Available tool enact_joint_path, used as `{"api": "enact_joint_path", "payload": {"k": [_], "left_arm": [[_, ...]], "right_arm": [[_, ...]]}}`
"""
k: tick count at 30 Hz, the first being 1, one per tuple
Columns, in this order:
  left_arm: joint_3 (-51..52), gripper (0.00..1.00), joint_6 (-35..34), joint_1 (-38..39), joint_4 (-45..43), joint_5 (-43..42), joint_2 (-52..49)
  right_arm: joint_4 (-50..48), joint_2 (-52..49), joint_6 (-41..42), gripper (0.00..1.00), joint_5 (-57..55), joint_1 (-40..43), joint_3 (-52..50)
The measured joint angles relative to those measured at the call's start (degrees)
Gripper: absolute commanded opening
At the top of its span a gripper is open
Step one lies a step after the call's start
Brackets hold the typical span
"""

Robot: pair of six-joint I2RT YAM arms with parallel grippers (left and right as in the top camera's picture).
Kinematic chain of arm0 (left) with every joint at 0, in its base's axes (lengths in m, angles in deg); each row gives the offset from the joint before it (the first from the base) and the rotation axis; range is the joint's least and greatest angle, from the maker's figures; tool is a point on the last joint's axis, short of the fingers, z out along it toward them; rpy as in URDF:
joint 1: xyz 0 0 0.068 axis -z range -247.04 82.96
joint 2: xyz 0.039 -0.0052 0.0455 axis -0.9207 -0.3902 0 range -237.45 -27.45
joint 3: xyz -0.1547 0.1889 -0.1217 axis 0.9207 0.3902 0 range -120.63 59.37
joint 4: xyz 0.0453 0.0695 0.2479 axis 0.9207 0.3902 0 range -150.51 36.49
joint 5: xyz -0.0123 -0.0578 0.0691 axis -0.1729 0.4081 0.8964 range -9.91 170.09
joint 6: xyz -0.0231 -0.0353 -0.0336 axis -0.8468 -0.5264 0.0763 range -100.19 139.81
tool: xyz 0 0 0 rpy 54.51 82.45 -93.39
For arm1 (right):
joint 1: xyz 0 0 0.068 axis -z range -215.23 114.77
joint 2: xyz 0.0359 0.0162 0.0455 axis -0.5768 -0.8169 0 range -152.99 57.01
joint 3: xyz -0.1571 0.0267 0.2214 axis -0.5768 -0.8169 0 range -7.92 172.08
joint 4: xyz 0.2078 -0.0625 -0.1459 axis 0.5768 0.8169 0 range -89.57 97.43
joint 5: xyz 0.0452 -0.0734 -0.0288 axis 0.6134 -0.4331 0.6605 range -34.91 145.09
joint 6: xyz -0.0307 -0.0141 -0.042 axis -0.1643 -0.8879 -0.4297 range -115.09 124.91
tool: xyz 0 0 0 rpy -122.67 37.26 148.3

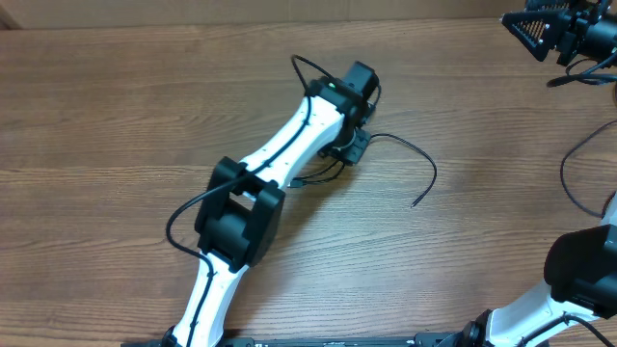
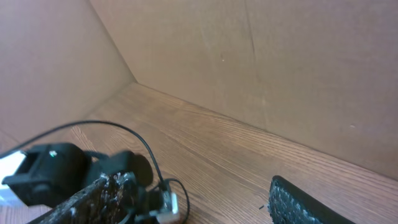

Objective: Untangle cables

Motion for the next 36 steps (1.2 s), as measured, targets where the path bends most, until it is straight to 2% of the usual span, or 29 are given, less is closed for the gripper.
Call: {"api": "enact_joint_path", "payload": {"k": [3,6,9,13,16,21,25,28,31,36], "left_arm": [[0.0,0.30,0.7,1.1,-0.7,-0.2,-0.9],[0.0,0.04,0.9,1.7,-1.3,-0.3,-1.2],[0.0,0.04,1.4,1.8,-2.0,-0.6,-1.2],[0.0,0.26,1.9,1.8,-1.9,-0.6,-1.2],[0.0,0.33,2.1,1.8,-1.9,-0.6,-1.2],[0.0,0.35,2.1,1.8,-1.9,-0.6,-1.2],[0.7,0.32,2.1,1.8,-2.6,-0.5,-1.2],[2.7,0.16,2.0,1.8,-3.7,-0.4,-1.2],[4.3,0.04,2.1,1.8,-4.0,-0.3,-1.2],[4.5,0.04,2.0,1.8,-4.8,-0.3,-1.3]], "right_arm": [[0.1,0.0,0.0,0.75,0.3,-0.3,0.0],[0.4,0.0,0.1,0.74,0.4,-1.0,0.0],[0.4,0.1,0.0,0.74,0.4,-1.6,0.0],[0.4,0.7,0.0,0.74,0.5,-1.9,0.0],[0.4,1.0,0.0,0.74,0.5,-1.9,0.0],[0.4,1.3,0.1,0.74,0.9,-1.9,0.0],[0.3,2.1,0.1,0.74,1.0,-1.9,0.0],[0.0,3.3,0.0,0.74,1.3,-1.9,0.0],[-0.5,4.8,0.1,0.75,1.4,-1.9,0.0],[-0.6,6.9,0.1,0.75,1.8,-1.9,0.0]]}}
